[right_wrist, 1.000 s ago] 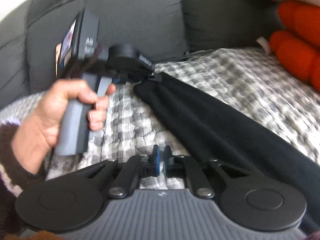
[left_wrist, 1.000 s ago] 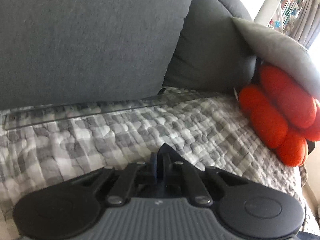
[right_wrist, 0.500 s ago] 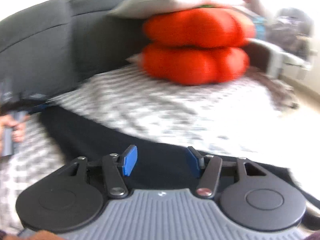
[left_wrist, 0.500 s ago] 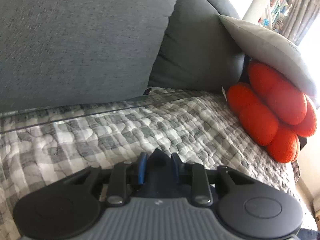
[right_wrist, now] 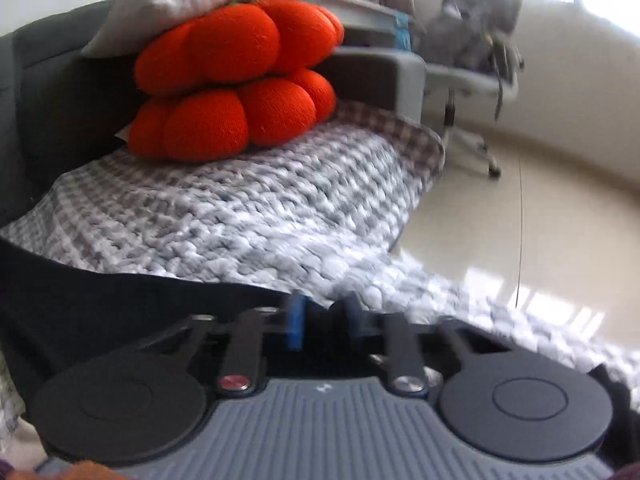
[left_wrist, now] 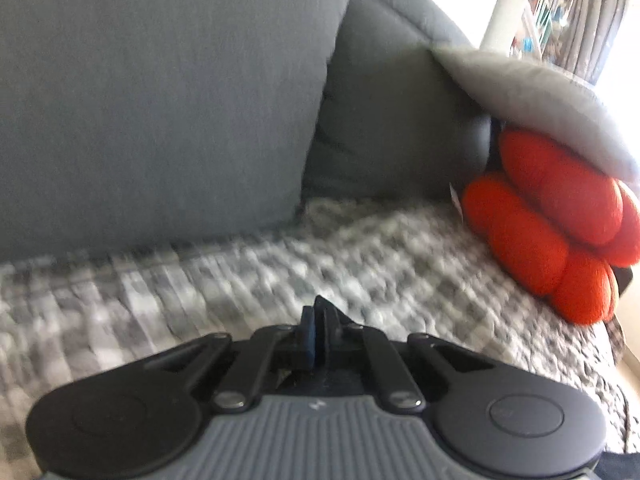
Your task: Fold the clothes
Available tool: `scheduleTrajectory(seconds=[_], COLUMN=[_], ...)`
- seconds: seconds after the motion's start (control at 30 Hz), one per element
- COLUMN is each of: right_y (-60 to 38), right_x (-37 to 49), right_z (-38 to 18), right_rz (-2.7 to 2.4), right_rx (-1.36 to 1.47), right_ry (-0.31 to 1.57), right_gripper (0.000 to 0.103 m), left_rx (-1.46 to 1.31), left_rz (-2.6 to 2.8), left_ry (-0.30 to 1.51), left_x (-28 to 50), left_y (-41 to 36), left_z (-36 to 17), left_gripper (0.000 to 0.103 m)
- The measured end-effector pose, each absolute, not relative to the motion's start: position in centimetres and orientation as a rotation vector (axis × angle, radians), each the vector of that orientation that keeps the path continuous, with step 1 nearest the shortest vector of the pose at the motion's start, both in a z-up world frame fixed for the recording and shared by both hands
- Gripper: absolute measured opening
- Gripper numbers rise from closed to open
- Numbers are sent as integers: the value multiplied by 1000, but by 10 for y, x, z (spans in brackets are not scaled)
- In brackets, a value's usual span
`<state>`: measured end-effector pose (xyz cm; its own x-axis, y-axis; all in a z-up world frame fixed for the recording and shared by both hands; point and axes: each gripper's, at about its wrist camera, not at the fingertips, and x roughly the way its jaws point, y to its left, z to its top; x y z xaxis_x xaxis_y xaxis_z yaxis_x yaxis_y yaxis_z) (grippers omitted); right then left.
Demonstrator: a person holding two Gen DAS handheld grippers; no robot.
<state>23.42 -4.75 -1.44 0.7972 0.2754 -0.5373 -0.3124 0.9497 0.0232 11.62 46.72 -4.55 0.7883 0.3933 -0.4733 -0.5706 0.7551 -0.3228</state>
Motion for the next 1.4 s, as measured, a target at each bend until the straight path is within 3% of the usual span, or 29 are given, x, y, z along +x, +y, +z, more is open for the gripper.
scheduleTrajectory(seconds=[0.13, 0.23, 0.37, 0.4, 0.43, 0.5, 0.6, 1.1, 1.4], right_y=[-45, -43, -40, -41, -44, -52, -65, -176, -229], right_x=[228, 242, 242, 241, 239, 230, 215, 97, 28], right_z=[-5, -21, -19, -18, -15, -4, 12, 93, 112], right_rz=[231, 220, 225, 230, 231, 231, 228, 65, -48], right_rx=[-107, -121, -111, -97, -79, -37, 14, 1, 37], right_ry=[482, 554, 555, 559, 562, 561, 555, 463, 459], right_gripper=[15, 15, 19, 23, 30, 46, 59, 63, 71], left_rx=[-399, -358, -384, -391, -399, -411, -438, -387, -243], left_rz=[571, 585, 591, 593, 596, 635, 663, 493, 239], left_ry=[377, 533, 513, 508, 502, 478, 453, 560, 563], left_x=[120, 143, 140, 139, 138, 131, 120, 100, 73], left_y=[459, 461, 465, 466, 467, 463, 454, 344, 243], left_z=[-40, -54, -53, -52, -51, -45, -32, 49, 99], left_gripper=[3, 5, 11, 16, 33, 49, 53, 55, 67])
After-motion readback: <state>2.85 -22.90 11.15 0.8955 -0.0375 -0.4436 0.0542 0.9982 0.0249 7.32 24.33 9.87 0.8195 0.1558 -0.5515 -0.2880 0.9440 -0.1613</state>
